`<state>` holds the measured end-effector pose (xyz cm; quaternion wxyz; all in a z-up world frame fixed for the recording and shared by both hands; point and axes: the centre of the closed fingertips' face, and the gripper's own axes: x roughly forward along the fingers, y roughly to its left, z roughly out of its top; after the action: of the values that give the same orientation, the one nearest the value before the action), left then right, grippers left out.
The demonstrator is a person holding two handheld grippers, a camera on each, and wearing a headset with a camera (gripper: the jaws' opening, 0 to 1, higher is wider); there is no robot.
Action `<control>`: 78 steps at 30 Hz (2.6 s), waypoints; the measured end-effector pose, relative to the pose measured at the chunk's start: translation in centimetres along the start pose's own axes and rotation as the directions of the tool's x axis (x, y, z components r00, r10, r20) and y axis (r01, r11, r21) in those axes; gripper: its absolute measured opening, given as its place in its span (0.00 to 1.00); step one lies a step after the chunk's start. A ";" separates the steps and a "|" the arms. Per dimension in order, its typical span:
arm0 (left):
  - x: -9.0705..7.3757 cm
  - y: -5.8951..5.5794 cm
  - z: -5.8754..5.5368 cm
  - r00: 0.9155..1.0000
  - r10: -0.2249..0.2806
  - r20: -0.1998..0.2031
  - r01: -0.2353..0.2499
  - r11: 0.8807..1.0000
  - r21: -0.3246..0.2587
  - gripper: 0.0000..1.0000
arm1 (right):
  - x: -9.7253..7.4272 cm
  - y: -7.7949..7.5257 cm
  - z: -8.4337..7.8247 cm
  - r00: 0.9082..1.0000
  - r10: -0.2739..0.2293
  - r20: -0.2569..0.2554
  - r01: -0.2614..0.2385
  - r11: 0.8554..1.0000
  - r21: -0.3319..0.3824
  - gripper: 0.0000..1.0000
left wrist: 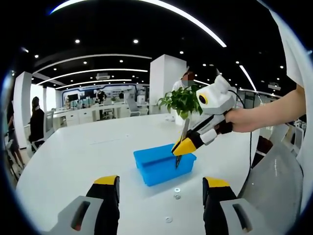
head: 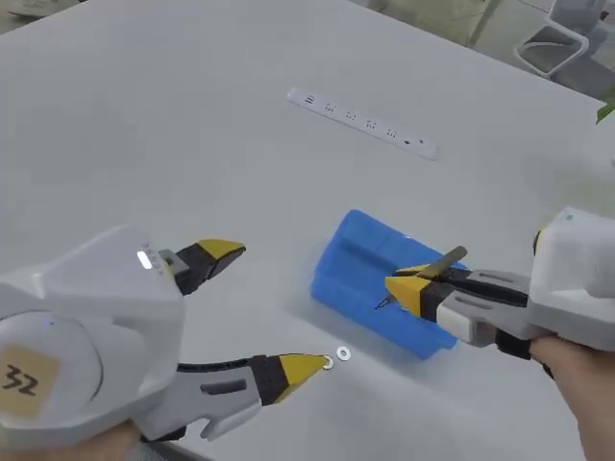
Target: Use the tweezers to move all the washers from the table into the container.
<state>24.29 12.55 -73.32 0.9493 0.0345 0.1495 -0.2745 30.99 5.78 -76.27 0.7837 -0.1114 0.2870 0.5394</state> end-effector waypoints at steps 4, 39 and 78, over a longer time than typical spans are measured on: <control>0.0 0.1 0.0 1.000 0.003 -0.001 -0.003 1.000 0.001 0.69 | 1.0 0.4 -1.4 0.999 0.019 -0.035 -0.019 1.000 -0.004 0.04; -0.1 -0.1 -0.2 1.000 -0.003 -0.015 0.003 1.000 0.009 0.67 | 3.2 1.7 -5.0 0.987 0.079 -0.139 -0.082 0.996 -0.019 0.04; 0.1 -0.3 -0.4 1.000 -0.016 -0.026 0.017 1.000 0.025 0.65 | 0.5 2.5 -2.1 0.997 0.059 -0.049 -0.063 0.995 -0.084 0.02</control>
<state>24.13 12.30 -73.72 0.9445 0.0486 0.1583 -0.2838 28.13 6.17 -77.97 0.7546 -0.1483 0.2852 0.5721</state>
